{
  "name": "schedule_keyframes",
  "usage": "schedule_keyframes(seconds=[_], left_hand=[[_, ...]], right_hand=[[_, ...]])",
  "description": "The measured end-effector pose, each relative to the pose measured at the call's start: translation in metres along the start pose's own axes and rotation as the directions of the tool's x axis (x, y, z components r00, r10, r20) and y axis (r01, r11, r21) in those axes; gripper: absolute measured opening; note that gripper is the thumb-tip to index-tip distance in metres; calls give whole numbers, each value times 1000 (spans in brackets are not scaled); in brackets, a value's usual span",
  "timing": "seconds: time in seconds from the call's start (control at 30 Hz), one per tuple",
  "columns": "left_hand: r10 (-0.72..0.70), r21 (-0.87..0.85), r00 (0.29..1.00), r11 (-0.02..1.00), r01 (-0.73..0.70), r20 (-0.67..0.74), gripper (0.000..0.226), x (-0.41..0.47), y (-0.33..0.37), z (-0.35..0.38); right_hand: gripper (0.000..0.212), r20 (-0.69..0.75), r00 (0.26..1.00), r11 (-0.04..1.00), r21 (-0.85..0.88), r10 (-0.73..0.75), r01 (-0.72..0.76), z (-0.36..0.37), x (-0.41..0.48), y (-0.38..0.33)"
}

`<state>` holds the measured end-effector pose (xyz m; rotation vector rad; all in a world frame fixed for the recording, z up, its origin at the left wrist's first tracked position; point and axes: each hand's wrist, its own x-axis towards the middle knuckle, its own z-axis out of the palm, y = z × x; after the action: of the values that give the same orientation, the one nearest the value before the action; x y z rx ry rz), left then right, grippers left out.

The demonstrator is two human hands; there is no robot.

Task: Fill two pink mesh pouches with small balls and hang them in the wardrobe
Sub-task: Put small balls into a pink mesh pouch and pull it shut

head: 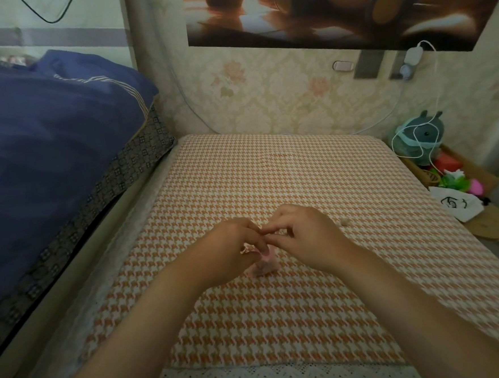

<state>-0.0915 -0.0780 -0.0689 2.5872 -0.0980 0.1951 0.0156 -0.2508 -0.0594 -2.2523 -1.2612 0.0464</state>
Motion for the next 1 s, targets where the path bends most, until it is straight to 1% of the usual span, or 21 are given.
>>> schedule_keyframes(seconds=[0.07,0.13,0.2,0.27,0.33,0.4,0.47,0.6,0.67,0.73,0.77,0.83,0.9,0.93,0.97,1.0], left_hand=[[-1,-2,1000,1000,1,1,12,0,-1,0],[-8,-9,1000,1000,8,0,12,1,-3,0],[-21,-6,1000,1000,21,5,11,2,-3,0],[-30,-3,1000,1000,30,5,10,3,-2,1],[-42,-15,999,999,42,-7,8,5,0,2],[-56,-34,998,998,55,-17,8,6,2,3],[-60,-44,998,997,59,-24,11,6,2,4],[-46,-40,998,998,45,-33,14,6,-1,3],[-45,-43,998,998,43,-42,14,5,-1,3],[-45,-46,998,998,43,-48,15,5,0,3],[-43,-42,998,998,41,-49,15,5,0,3],[-34,-36,998,999,32,-50,13,5,1,3],[-28,-33,998,999,27,-51,12,5,1,3],[-30,-30,998,999,28,-53,11,5,1,3],[-33,-27,998,999,32,-57,10,5,1,3],[-38,-28,997,999,36,-61,9,4,1,2]], right_hand=[[18,19,1000,999,-50,-6,6,-2,0,2],[18,13,1000,997,-73,23,-22,-3,-1,6],[17,-39,996,992,-88,84,-87,-3,1,15],[17,-86,983,975,-139,163,-174,-2,3,27],[18,-64,974,948,-220,219,-228,3,4,40],[20,-5,975,932,-294,221,-213,11,5,49],[21,30,981,933,-317,192,-173,18,8,53],[19,53,985,908,-399,163,-129,27,14,51],[18,48,983,908,-394,177,-144,28,14,51],[17,30,980,925,-338,195,-174,27,14,50],[15,2,978,938,-282,210,-201,24,15,47],[13,-96,965,964,-80,244,-252,16,17,38],[11,-173,949,957,172,263,-234,6,20,23],[11,-176,949,941,265,262,-211,2,21,15],[11,-160,955,929,317,251,-191,-1,21,9],[10,-132,964,927,332,230,-175,-3,19,4]])
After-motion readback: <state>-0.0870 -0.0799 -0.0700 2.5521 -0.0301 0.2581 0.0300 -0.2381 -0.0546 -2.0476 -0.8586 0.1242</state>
